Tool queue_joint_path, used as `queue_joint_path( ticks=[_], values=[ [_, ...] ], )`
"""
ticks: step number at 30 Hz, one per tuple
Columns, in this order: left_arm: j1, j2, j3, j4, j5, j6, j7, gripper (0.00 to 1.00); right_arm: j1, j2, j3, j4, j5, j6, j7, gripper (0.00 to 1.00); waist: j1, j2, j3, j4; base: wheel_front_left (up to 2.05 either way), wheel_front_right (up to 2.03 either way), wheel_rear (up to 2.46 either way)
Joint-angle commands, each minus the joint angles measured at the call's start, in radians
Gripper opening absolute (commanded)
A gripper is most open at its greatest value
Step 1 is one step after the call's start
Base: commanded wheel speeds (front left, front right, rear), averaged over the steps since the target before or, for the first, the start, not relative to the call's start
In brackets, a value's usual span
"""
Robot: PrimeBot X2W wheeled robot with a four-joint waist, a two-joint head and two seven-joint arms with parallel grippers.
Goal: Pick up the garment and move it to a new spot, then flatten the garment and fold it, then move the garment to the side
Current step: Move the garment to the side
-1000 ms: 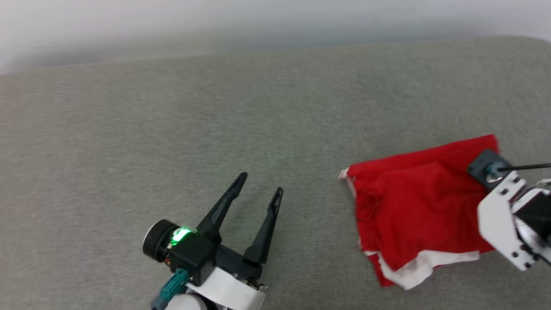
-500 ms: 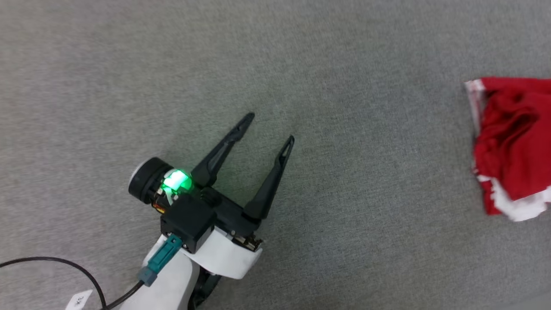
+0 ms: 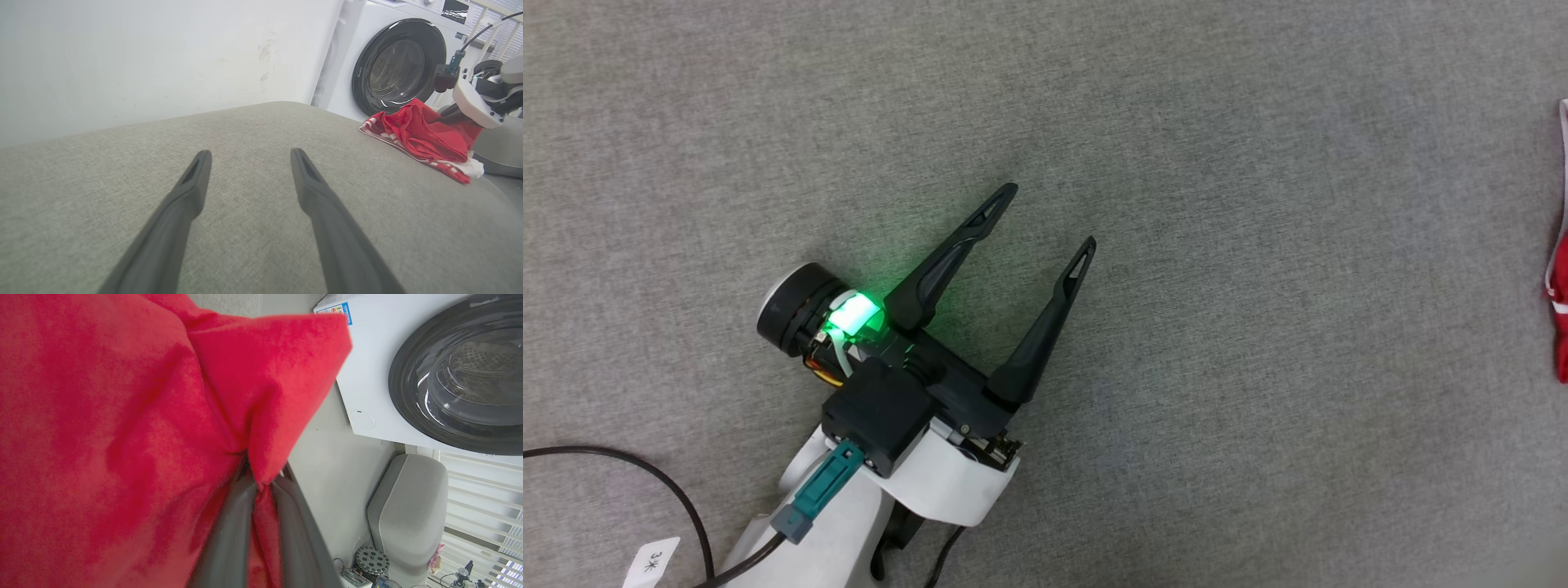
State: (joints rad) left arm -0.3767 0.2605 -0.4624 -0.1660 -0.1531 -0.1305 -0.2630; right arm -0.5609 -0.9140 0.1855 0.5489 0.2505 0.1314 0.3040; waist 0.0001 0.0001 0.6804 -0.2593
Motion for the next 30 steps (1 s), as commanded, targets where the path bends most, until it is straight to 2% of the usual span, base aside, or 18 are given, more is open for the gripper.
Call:
queue_joint_path(
  ticks=[1,3,4,5,13,19,25,30],
  values=[
    [-0.011,0.0,0.0,0.001,0.001,0.004,-0.002,1.0,-0.024,0.008,-0.007,0.006,-0.009,-0.001,-0.015,0.0,-0.0001,-0.0001,0.0,0.003,0.0,0.0,0.0],
    [-0.011,-0.004,0.001,0.001,-0.002,0.005,-0.002,1.0,-0.036,0.015,-0.019,0.031,-0.012,-0.001,-0.027,0.04,-0.0001,-0.0001,-0.004,0.008,0.0,0.0,0.0],
    [-0.009,-0.006,0.001,0.003,-0.005,0.005,-0.002,1.0,-0.039,0.014,-0.018,0.034,-0.024,-0.001,-0.035,0.86,-0.0001,-0.0001,-0.009,0.01,0.0,0.0,0.0],
    [-0.007,-0.009,0.0,0.005,-0.007,0.005,-0.002,1.0,-0.051,0.018,-0.028,0.041,-0.026,-0.002,-0.04,1.0,-0.0001,-0.0001,-0.016,0.012,0.0,0.0,0.0],
    [0.054,-0.056,0.035,0.029,-0.036,0.013,-0.002,1.0,-0.075,0.044,-0.072,0.008,-0.047,-0.001,-0.073,1.0,-0.0001,-0.0001,-0.172,0.051,0.0,0.0,0.0],
    [0.148,-0.066,0.118,0.036,-0.035,0.044,-0.002,1.0,-0.076,0.1,-0.076,-0.093,-0.004,-0.001,-0.127,1.0,-0.0001,-0.0001,-0.318,0.09,0.0,0.0,0.0],
    [0.256,-0.091,0.224,0.045,-0.066,0.075,-0.002,1.0,0.012,0.251,-0.165,-0.246,0.113,-0.001,-0.216,1.0,-0.0001,-0.0001,-0.449,0.151,0.0,0.0,0.0],
    [0.338,-0.123,0.299,0.059,-0.09,0.084,-0.002,1.0,0.154,0.384,-0.195,-0.409,0.152,-0.001,-0.281,1.0,-0.0001,-0.0001,-0.535,0.197,0.0,0.0,0.0]
  ],
)
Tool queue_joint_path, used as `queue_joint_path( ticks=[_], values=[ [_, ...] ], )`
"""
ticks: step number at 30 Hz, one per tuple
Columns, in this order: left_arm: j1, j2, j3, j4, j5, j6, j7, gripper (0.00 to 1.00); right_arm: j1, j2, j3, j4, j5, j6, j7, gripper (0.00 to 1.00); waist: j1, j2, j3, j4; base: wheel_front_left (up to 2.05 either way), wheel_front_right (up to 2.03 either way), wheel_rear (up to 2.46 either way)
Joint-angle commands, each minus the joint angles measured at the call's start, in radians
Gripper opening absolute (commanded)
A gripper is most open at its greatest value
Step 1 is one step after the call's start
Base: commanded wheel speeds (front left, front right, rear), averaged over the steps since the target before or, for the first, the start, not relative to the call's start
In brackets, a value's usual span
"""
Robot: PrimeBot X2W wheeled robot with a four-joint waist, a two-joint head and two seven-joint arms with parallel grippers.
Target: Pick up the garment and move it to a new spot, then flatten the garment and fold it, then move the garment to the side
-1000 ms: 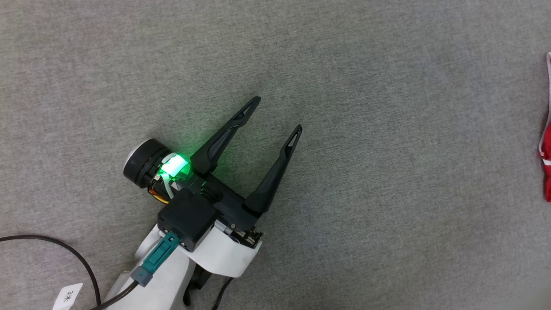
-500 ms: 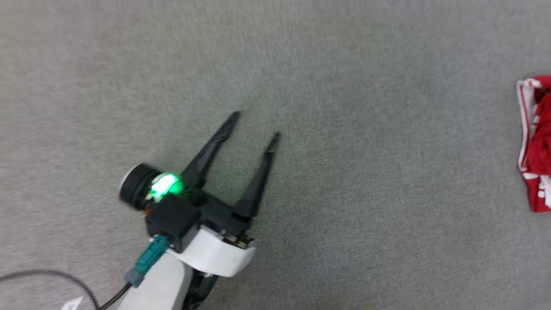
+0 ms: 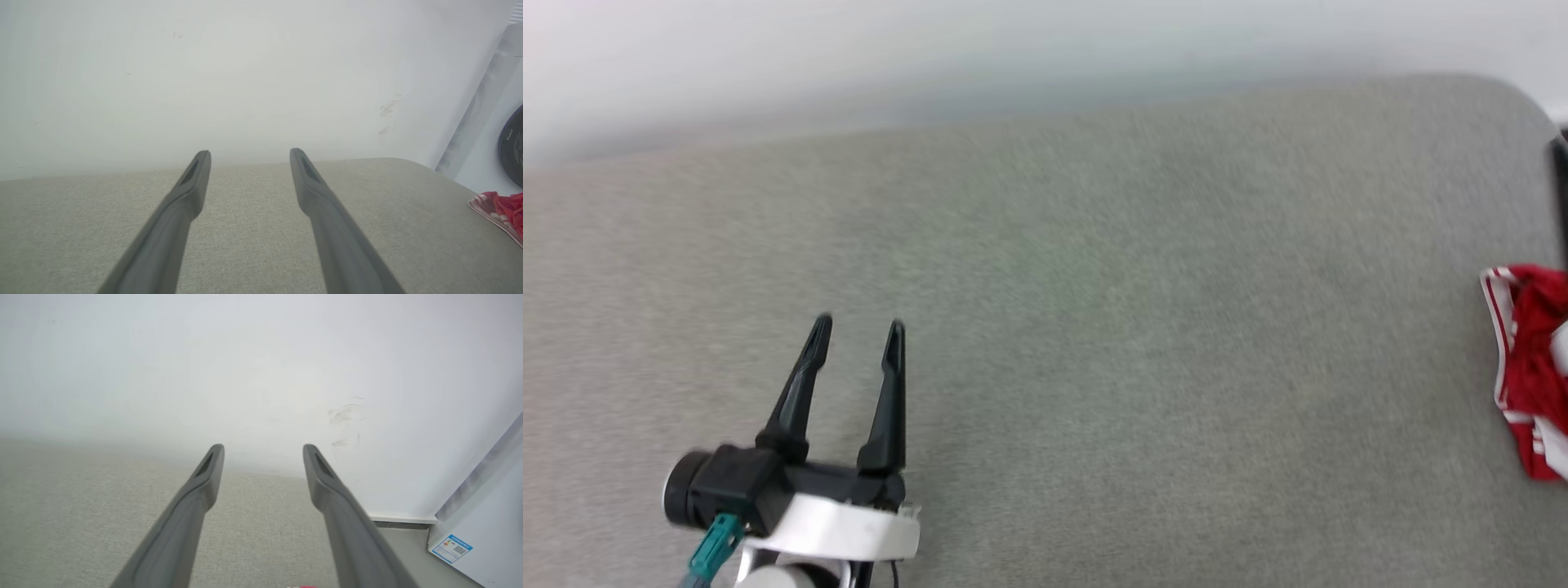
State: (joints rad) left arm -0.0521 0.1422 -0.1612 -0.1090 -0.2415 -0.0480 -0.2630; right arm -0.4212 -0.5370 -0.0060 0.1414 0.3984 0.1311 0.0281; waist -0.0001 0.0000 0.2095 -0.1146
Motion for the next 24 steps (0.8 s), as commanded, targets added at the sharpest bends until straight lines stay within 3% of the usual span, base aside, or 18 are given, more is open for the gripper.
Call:
queue_joint_path(
  ticks=[1,7,14,24],
  values=[
    [0.026,-0.007,0.013,0.006,-0.004,0.002,-0.002,1.0,0.046,0.034,-0.002,-0.031,0.01,-0.001,-0.014,1.0,0.0001,0.0,-0.076,0.059,0.0,0.0,0.0],
    [0.085,-0.022,0.034,0.053,0.02,-0.02,-0.002,1.0,0.228,0.178,0.0,-0.143,-0.012,-0.001,-0.057,1.0,0.0001,0.0,-0.135,0.109,0.0,0.0,0.0],
    [0.123,-0.048,0.054,0.103,0.035,-0.041,-0.002,1.0,0.37,0.316,-0.012,-0.155,-0.041,-0.001,-0.108,1.0,0.0001,0.0,-0.168,0.138,0.0,0.0,0.0],
    [0.137,-0.053,0.082,0.161,0.066,-0.066,-0.002,1.0,0.433,0.394,0.007,-0.081,-0.057,-0.001,-0.193,1.0,0.0001,0.0,-0.19,0.145,0.0,0.0,0.0]
  ],
)
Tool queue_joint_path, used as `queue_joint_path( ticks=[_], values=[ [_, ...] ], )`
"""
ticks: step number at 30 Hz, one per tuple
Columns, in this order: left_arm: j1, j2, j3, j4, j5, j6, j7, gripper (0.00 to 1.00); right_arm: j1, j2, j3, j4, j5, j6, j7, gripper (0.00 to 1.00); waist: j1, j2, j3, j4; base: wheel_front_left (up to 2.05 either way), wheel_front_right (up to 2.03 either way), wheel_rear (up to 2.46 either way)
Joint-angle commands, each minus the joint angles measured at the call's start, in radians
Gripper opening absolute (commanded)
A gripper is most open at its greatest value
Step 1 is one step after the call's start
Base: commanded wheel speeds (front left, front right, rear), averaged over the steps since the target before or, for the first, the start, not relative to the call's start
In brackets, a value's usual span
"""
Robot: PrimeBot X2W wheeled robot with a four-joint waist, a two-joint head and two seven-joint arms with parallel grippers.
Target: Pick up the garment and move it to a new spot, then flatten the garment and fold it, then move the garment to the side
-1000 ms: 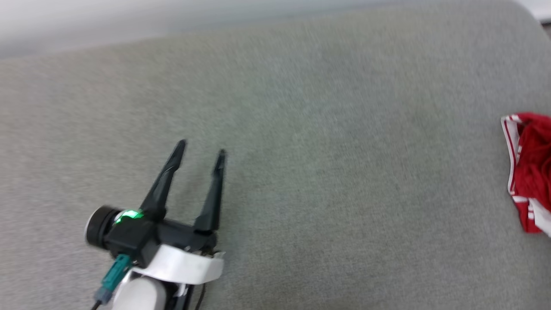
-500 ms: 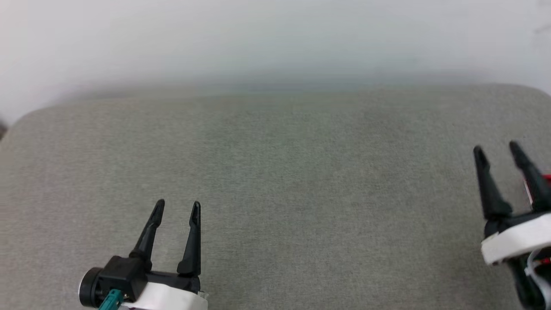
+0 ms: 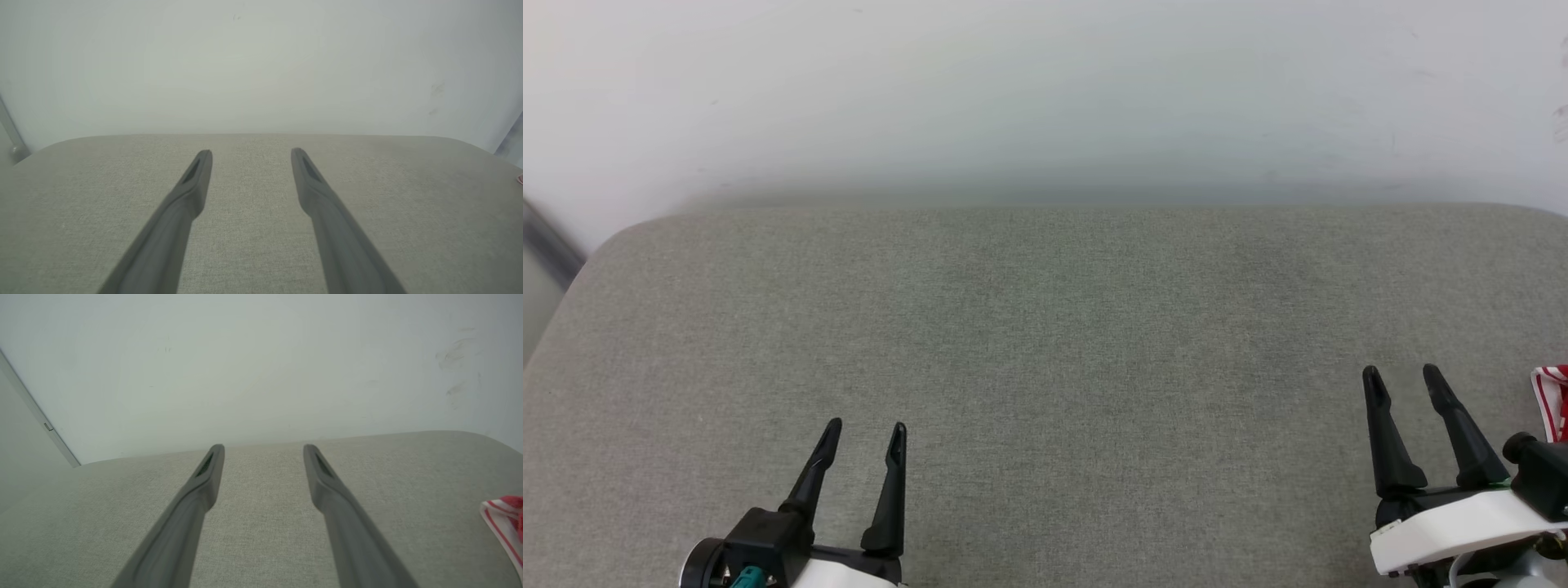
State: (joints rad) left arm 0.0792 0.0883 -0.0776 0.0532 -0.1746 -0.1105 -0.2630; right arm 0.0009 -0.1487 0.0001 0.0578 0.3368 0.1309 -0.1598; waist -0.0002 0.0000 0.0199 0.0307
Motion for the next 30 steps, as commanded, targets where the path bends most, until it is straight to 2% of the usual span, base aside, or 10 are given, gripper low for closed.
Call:
queue_joint_path(
  ticks=[1,20,21,25,30],
  values=[
    [0.005,0.0,-0.002,-0.002,-0.006,-0.006,-0.002,1.0,0.011,0.007,0.003,0.008,0.002,0.0,-0.007,1.0,0.0002,0.0,-0.001,0.0,0.0,0.0,0.0],
    [-0.002,-0.031,0.029,-0.047,0.01,-0.019,-0.002,1.0,-0.014,0.025,-0.006,0.017,-0.021,0.0,-0.008,1.0,0.0002,0.0,0.011,0.004,0.0,0.0,0.0],
    [-0.002,-0.031,0.038,-0.054,0.013,-0.019,-0.002,0.0,-0.013,0.025,-0.007,0.014,-0.023,0.0,-0.008,0.0,0.0002,0.0,0.012,0.004,0.0,0.0,0.0],
    [0.011,-0.033,0.03,-0.019,0.006,-0.017,0.002,0.0,0.01,0.025,-0.001,0.05,-0.009,0.0,-0.005,0.0,0.0003,0.0,0.012,0.004,0.0,0.0,0.0],
    [0.001,-0.028,0.033,-0.013,-0.102,-0.014,0.02,0.0,0.001,0.03,-0.008,0.059,0.082,0.0,0.014,0.0,0.0003,0.0,0.011,0.002,0.0,0.0,0.0]
  ],
)
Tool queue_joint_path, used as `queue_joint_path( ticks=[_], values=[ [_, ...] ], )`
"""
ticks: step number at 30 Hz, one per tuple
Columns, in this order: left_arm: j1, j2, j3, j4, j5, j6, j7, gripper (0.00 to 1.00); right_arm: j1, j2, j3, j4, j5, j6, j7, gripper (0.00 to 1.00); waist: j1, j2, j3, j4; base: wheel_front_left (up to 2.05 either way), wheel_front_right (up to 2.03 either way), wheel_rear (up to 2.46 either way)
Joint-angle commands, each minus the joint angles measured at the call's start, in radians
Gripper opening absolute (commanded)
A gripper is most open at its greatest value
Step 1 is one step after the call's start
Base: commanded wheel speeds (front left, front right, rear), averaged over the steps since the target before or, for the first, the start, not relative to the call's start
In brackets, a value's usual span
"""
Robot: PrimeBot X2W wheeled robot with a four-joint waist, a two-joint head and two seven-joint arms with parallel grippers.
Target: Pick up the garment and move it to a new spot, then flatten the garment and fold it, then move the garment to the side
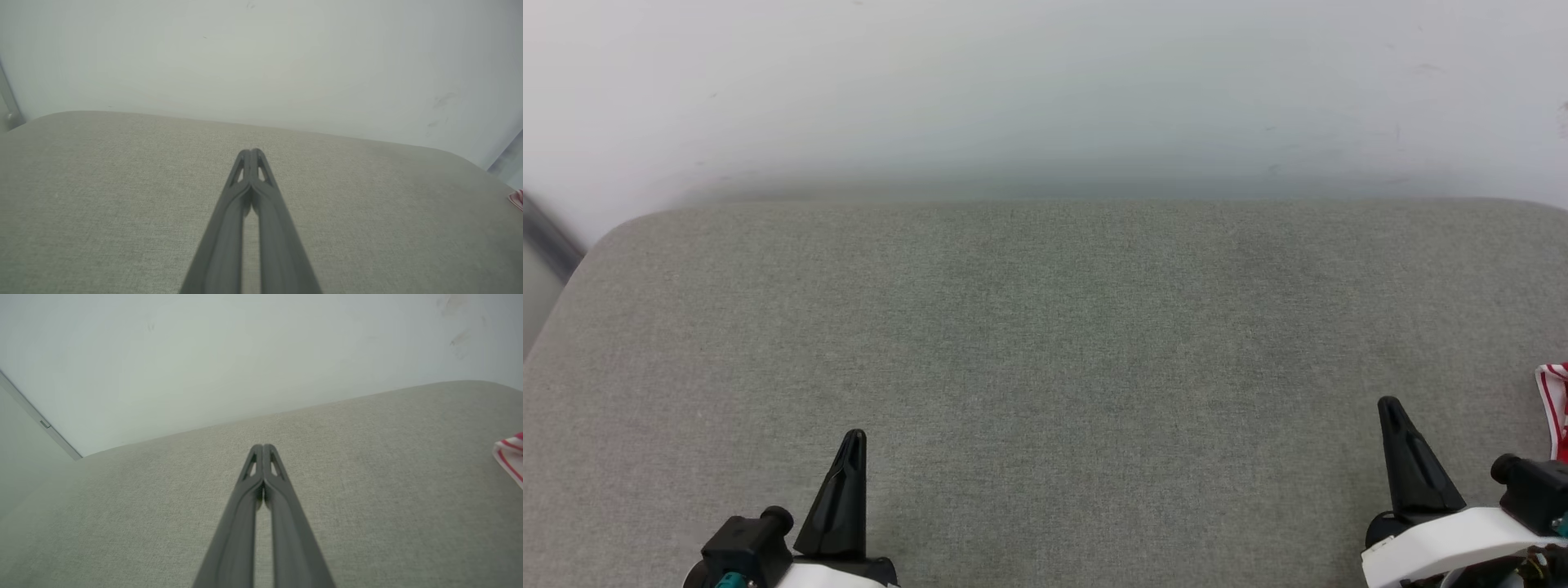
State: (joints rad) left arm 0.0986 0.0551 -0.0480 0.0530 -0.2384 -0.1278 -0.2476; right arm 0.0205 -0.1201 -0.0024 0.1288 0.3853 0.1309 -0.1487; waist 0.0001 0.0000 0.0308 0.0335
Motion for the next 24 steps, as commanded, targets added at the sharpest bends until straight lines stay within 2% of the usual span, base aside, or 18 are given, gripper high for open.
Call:
queue_joint_path(
  ticks=[1,24],
  values=[
    [-0.021,0.007,0.005,-0.01,-0.06,0.003,0.009,0.0,-0.02,0.003,-0.007,-0.01,0.051,0.0,0.007,0.0,0.0,0.0,0.0,-0.001,0.0,0.0,0.0],
    [-0.081,0.025,0.022,0.056,-0.457,-0.001,0.088,0.0,-0.055,0.021,-0.037,0.025,0.386,0.0,0.079,0.0,0.0,0.0,-0.006,-0.007,0.0,0.0,0.0]
  ],
)
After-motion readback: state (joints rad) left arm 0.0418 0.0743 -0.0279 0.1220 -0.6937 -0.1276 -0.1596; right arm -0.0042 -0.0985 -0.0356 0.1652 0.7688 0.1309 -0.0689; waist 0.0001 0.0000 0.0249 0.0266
